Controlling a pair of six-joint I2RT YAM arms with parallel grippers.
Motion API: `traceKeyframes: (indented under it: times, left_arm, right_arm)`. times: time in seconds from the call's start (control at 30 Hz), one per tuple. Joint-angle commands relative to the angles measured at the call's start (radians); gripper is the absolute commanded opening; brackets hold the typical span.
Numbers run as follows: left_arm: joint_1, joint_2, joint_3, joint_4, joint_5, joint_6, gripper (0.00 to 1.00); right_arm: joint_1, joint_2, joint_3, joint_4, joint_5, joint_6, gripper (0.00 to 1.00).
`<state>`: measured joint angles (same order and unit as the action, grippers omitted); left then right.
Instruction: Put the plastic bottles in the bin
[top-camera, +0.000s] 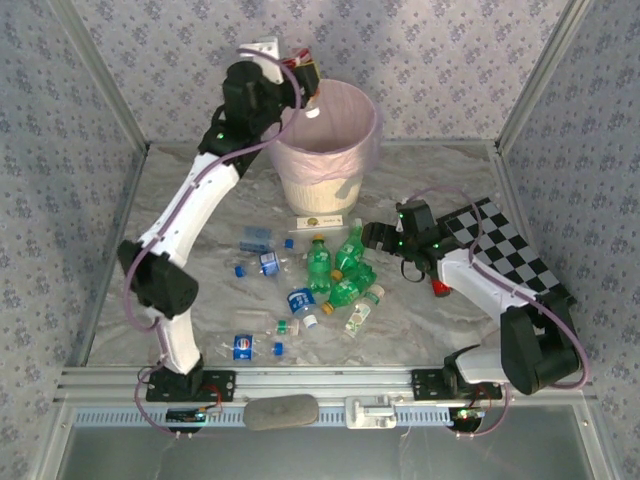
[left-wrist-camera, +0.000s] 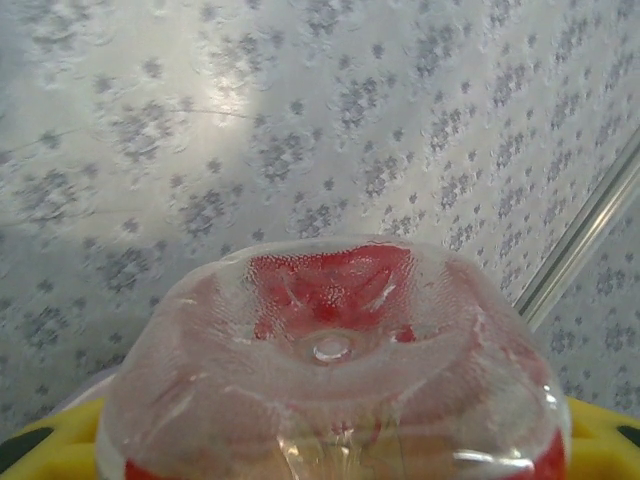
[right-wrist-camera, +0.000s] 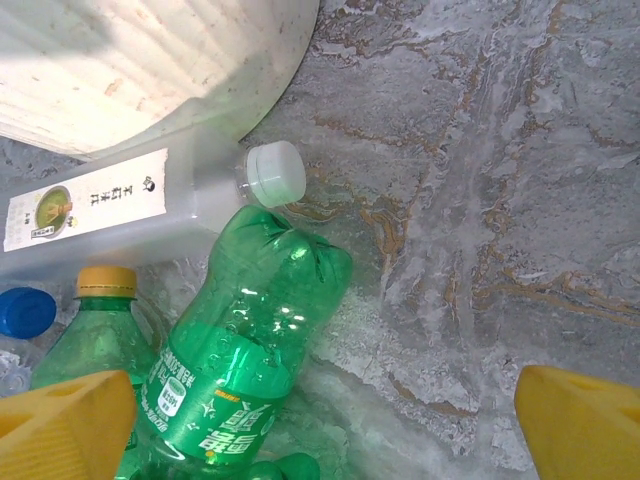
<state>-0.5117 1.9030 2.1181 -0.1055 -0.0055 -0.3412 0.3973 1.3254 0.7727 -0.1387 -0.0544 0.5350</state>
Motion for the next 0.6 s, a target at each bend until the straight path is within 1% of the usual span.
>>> traceKeyframes:
  times: [0.0,0.07,0.17,0.23,0.3,0.47,0.57]
  left_arm:
    - [-0.038,0.133,0.203,-0.175,0.020,0.153,0.50]
    - [-0.048,0.254,0.392,-0.310,0.005,0.189,0.51]
    - [-0.049,0.428,0.667,-0.482,-0.017,0.192,0.52]
    - [-0.049,0.501,0.762,-0.534,-0.025,0.191,0.52]
    - [-0.049,0.525,0.761,-0.539,-0.032,0.188,0.52]
    - [-0.049,0.511,0.646,-0.503,-0.048,0.185,0.53]
    - [-0.050,0.514,0.625,-0.506,-0.050,0.185,0.58]
  right_arm:
    - [0.005,-0.040,-0.021,-0.016,0.032,-0.003,0.99]
    - [0.005,-0.055,-0.030,-0.021,0.037,-0.003,0.99]
    - [0.004,-0.072,-0.044,-0.025,0.045,-0.003,0.99]
    - [0.004,-0.080,-0.051,-0.025,0.046,-0.001,0.99]
    - [0.002,-0.084,-0.057,-0.026,0.047,0.000,0.99]
    - [0.000,-0.089,-0.062,-0.028,0.047,-0.001,0.99]
    - [0.000,-0.088,-0.063,-0.026,0.046,0.000,0.99]
